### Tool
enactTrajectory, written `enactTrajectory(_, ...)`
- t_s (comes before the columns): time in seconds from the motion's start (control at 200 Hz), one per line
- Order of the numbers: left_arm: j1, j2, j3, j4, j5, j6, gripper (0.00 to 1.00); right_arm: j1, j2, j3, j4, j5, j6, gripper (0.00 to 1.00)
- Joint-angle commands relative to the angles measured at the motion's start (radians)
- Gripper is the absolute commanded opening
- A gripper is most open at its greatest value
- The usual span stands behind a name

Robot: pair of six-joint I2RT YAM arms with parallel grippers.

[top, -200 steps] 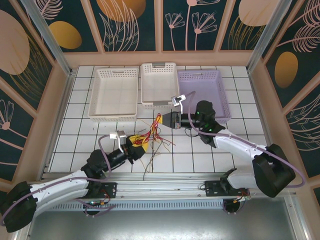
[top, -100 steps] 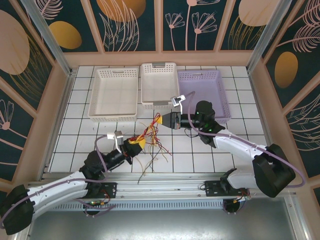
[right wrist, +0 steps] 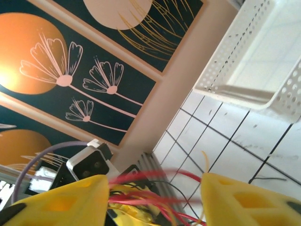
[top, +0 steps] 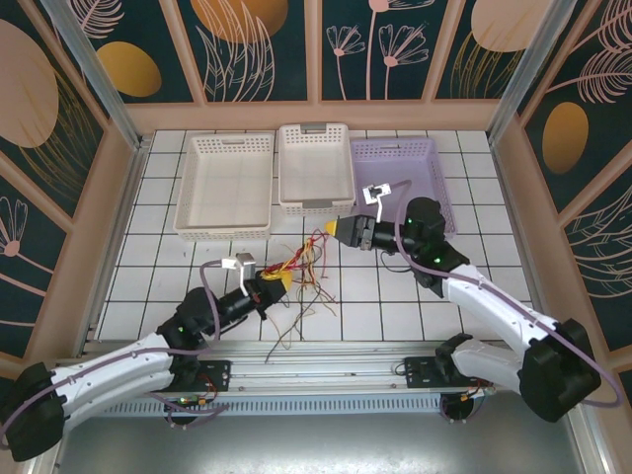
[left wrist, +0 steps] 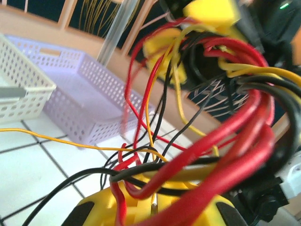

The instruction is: Untangle the cables

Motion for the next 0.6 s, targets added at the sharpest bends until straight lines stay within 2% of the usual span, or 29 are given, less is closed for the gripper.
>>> enactTrajectory(0.0,-0.003,0.046,0.047,-0.076,-0.005,0.019,0.0,-0.003,-0.029,0.015,-0.074,0.022,-0.067,0.58)
enactTrajectory(0.105,-0.004,0.098,0.086,-0.127,-0.029,0.033,0.0,-0.003,-0.032,0.011,-0.081,-0.021,-0.063,0.56)
enactTrajectory(0.27,-0.003,0.16,0.135,-0.177,-0.058,0.046,0.0,0.018,-0.048,0.012,-0.16,-0.054,-0.089,0.44)
enactTrajectory(0.445,-0.002,0.205,0.153,-0.183,-0.082,0.041,0.0,0.11,-0.037,0.041,-0.37,0.093,-0.176,0.33)
enactTrajectory(0.596,-0.003,0.218,0.151,-0.159,-0.065,0.036,0.0,0.124,-0.028,0.026,-0.39,0.174,-0.179,0.32)
